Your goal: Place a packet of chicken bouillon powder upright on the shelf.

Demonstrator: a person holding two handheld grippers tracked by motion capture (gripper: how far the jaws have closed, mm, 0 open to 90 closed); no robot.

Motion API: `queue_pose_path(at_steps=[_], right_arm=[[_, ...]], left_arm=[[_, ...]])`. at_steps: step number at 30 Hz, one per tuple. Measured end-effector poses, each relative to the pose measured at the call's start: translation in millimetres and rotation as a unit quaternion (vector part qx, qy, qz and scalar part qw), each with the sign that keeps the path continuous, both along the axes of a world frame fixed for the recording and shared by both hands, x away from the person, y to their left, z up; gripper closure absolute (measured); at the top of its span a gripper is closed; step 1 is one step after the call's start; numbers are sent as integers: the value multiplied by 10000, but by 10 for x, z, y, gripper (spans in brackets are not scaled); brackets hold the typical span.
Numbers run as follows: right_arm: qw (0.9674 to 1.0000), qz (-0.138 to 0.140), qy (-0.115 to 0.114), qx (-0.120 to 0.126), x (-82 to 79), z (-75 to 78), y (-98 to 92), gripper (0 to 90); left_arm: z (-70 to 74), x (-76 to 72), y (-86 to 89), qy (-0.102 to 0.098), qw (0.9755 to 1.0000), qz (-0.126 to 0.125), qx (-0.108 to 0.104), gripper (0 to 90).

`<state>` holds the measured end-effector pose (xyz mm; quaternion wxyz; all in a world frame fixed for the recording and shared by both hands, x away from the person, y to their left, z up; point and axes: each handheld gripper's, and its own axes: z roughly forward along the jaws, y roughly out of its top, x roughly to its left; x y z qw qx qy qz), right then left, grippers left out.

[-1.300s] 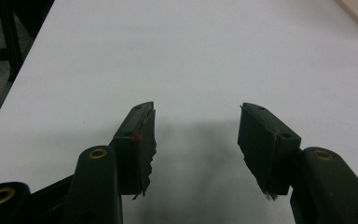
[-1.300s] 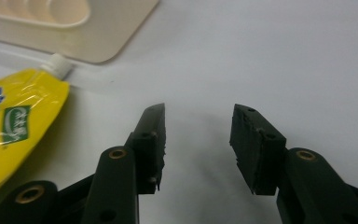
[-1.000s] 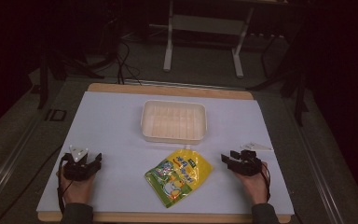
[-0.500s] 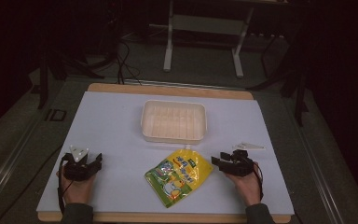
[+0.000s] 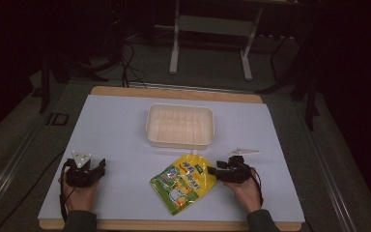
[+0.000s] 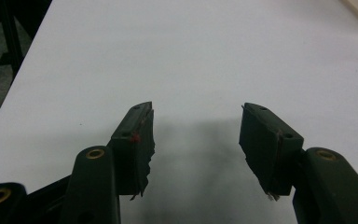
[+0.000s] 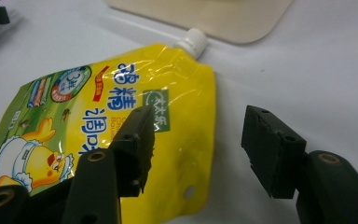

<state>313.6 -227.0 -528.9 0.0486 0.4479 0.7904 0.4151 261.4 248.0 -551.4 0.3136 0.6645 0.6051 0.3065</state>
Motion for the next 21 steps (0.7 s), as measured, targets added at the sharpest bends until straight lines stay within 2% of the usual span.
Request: queue_pose_path(at_steps=[8, 15, 20, 21], right_arm=[[9989, 233, 394, 42, 90, -136, 111, 480], [9977, 436, 516, -7, 106, -139, 230, 547], [9972, 421, 602, -108, 120, -127, 242, 626], [9970, 443, 615, -171, 121, -123, 256, 665]], left_arm=[[-3, 4, -6, 12, 10000, -3, 4, 447], [-4, 5, -9, 14, 10000, -6, 15, 445], [-6, 6, -12, 12, 10000, -10, 37, 445], [-6, 5, -13, 11, 10000, -11, 39, 445]])
